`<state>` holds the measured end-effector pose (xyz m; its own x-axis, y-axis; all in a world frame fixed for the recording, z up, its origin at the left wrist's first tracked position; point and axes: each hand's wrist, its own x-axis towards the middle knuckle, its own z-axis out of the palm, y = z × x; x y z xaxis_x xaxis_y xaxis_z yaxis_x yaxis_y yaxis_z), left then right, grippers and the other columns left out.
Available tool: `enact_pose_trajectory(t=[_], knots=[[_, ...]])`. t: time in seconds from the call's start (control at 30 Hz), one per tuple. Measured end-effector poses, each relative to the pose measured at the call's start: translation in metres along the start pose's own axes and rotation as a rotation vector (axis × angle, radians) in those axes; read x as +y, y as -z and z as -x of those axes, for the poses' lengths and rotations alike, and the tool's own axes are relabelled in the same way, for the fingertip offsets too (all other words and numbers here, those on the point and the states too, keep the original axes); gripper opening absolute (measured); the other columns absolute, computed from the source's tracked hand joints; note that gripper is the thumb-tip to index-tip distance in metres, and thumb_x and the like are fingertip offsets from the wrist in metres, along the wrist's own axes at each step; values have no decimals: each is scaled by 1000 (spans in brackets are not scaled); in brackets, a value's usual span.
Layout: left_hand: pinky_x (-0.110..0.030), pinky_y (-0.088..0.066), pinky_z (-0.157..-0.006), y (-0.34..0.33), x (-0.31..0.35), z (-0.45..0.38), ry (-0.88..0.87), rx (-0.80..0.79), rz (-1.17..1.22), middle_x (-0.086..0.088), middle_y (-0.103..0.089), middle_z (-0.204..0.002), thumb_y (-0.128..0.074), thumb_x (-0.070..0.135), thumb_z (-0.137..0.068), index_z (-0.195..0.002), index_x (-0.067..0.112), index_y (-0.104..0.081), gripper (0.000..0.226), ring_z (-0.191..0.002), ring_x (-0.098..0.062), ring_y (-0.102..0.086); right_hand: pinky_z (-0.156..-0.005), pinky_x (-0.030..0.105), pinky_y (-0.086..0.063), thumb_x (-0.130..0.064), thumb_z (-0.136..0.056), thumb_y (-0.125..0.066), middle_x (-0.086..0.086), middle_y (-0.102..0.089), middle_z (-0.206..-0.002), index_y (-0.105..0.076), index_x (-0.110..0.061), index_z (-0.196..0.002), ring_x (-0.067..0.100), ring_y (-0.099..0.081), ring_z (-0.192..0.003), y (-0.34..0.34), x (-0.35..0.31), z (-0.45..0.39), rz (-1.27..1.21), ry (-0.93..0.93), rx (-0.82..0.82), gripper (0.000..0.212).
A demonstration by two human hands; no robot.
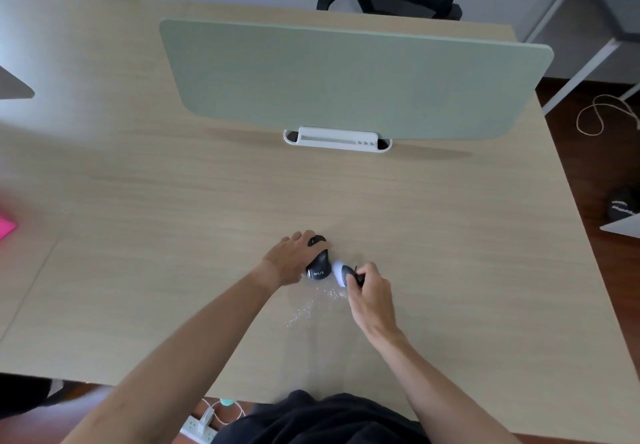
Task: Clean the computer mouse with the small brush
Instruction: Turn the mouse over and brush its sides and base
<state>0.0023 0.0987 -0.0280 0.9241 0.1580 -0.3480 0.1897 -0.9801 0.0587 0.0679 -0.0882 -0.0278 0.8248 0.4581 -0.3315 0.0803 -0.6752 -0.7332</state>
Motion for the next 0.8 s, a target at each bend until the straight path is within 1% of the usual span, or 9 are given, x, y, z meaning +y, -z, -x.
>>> enact_pose_trajectory(t=[0.07,0.17,0.27,0.33,0.43,0.5,0.6,0.67,0.8], knots=[[-36,-47,-94,-3,0,0,24,-6,49,-8,-36,-137,-64,6,-83,-144,27,-29,73,-113,-28,-51,-53,39,-44,-25,-93,-55,1,-56,-61,-45,-17,-76,21,-51,-54,2,-3,2,-46,15,12,21],[-37,-48,-94,-3,1,-2,60,-36,127,-9,-37,-131,-66,7,-83,-141,25,-35,68,-113,-30,-52,-46,28,-38,-10,-87,-58,-1,-50,-58,-47,-13,-74,11,-40,-47,-2,-11,7,-166,61,-67,17],[-39,-50,-90,1,2,-4,93,-81,187,-9,-38,-127,-71,15,-82,-136,23,-39,64,-112,-32,-55,-45,22,-34,-6,-82,-59,-1,-48,-58,-49,-10,-73,8,-37,-47,-7,-11,6,-120,84,-160,14],[-41,-51,-84,4,0,-4,126,-109,222,-8,-38,-131,-70,10,-82,-133,20,-41,60,-111,-34,-58,-47,26,-35,-11,-83,-58,-3,-47,-57,-48,-10,-74,11,-38,-48,-8,-8,1,-82,67,-127,14],[-43,-50,-79,6,-2,-3,134,-101,232,-6,-40,-132,-55,-7,-84,-130,15,-42,52,-108,-37,-59,-49,37,-40,-18,-88,-56,-2,-50,-57,-45,-13,-75,19,-48,-51,-5,-7,-1,-88,63,-14,18],[-43,-50,-79,5,-2,-4,118,-95,234,-7,-44,-129,-48,-11,-84,-127,11,-43,48,-107,-36,-59,-47,36,-39,-17,-89,-55,-3,-49,-56,-44,-14,-74,17,-46,-48,-5,-12,2,-116,85,-26,19],[-39,-50,-79,7,0,-6,116,-115,247,-8,-50,-122,-47,-7,-87,-122,10,-44,39,-105,-33,-59,-45,29,-33,-19,-85,-58,-5,-46,-54,-47,-14,-72,10,-38,-46,-10,-16,7,-93,148,-144,18],[-37,-50,-77,11,1,-6,124,-121,241,-8,-52,-119,-52,-2,-86,-119,11,-44,37,-103,-31,-60,-47,32,-34,-18,-86,-59,-4,-48,-55,-47,-16,-74,12,-39,-46,-13,-14,6,-31,161,-170,17],[-35,-43,-70,16,1,-3,172,-121,169,-10,-57,-114,-61,5,-82,-116,10,-46,37,-101,-32,-61,-51,39,-44,-22,-91,-56,0,-57,-58,-43,-18,-75,20,-54,-52,-8,-9,2,-30,80,19,20]])
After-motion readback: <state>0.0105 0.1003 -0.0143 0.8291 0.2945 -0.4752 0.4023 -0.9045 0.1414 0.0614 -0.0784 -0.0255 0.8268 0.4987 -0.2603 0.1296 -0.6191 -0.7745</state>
